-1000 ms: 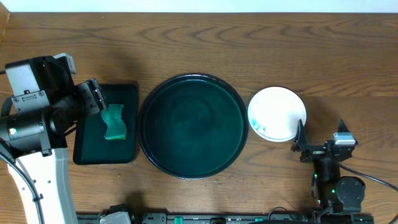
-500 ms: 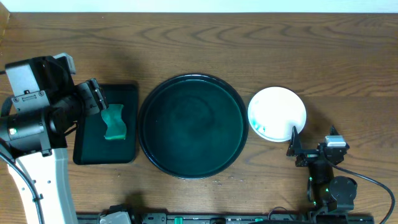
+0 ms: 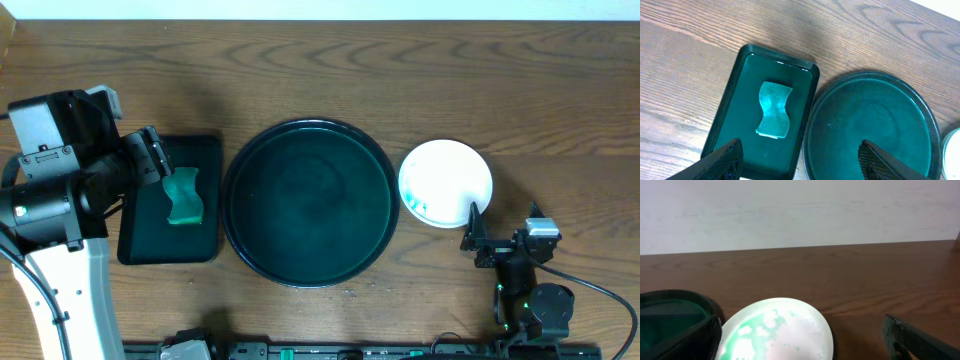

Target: Clean dirty plates on tray and stack at the side

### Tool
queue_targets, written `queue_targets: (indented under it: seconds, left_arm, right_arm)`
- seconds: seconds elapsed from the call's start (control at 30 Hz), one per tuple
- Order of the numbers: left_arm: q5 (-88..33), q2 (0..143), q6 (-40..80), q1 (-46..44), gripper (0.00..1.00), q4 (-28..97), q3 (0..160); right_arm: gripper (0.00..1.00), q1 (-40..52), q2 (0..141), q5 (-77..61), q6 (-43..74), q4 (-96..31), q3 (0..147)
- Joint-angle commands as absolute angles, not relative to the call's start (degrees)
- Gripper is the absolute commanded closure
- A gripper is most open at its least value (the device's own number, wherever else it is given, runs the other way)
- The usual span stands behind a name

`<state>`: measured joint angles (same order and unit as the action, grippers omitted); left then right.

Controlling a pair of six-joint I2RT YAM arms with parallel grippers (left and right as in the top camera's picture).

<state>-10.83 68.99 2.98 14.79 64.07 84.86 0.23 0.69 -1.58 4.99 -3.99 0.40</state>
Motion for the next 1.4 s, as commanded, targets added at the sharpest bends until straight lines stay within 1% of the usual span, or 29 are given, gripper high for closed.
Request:
queue_targets:
  seconds: [0.0,0.53,0.7,0.83,0.97,1.13,1.23,1.37]
  left_arm:
    - [-11.35,68.90,3.27,14.72,0.26,64.03,85.21]
    - [-11.33,68.69,3.27,14.72,0.26,64.03,85.19]
    - [-10.92,63.79,3.22,14.44,0.26,63.35,82.48]
    - [-10.92,55.24,0.69,12.93,0.26,54.54,72.88]
    - [-10.92,42.63,-0.23,11.46,0.26,38.76,57.06]
    - [-10.94,27.42,-0.23,10.50,0.26,22.44,38.81]
    - [-10.90,18.70,-0.34,10.50,0.26,16.49,28.97]
    - [-9.96,9.72,-2.31,9.85,0.26,12.14,19.22]
  right_arm:
    - [0.01,0.51,0.30,-1.96,5.67,-4.21,0.32]
    - [0.01,0.51,0.32,-1.96,5.67,-4.21,0.32]
    - [0.01,0.51,0.32,-1.96,5.67,-4.21,0.32]
    - [0.01,0.51,0.32,-1.96,5.67,-4.23,0.32]
    - [0.01,0.51,0.32,-1.96,5.69,-4.21,0.32]
    - [0.01,0.51,0.32,-1.96,5.67,-4.21,0.32]
    - [0.01,0.51,0.32,-1.96,5.67,-4.21,0.32]
    - [0.01,0.51,0.32,-1.96,5.67,-4.21,0.32]
